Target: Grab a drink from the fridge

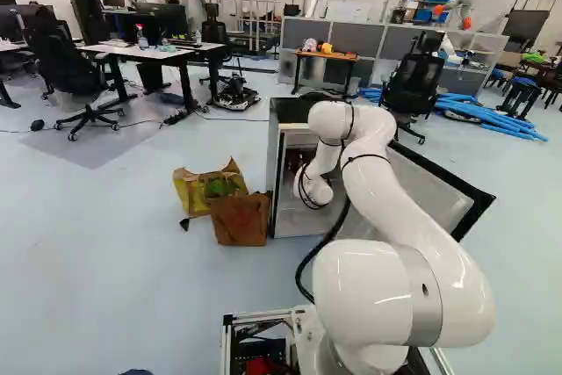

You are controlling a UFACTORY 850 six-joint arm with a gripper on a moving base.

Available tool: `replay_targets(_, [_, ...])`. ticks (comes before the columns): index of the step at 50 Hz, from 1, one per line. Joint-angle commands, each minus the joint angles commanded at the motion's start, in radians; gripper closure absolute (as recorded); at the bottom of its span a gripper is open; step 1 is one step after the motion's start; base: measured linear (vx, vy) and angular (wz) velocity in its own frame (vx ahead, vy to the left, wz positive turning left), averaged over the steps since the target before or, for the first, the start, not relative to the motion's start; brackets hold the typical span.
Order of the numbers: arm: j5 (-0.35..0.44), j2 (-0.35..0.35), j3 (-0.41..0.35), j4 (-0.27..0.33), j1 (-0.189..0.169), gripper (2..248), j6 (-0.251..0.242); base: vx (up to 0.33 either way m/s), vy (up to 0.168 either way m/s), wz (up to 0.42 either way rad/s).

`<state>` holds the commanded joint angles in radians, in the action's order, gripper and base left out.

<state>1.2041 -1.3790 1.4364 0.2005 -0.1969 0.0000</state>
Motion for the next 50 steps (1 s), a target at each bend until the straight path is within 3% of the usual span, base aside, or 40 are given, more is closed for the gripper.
replay_targets(50, [0.0,-0.062,0.112,0.0,0.007,93,0.0,0.0,0.0,0.0])
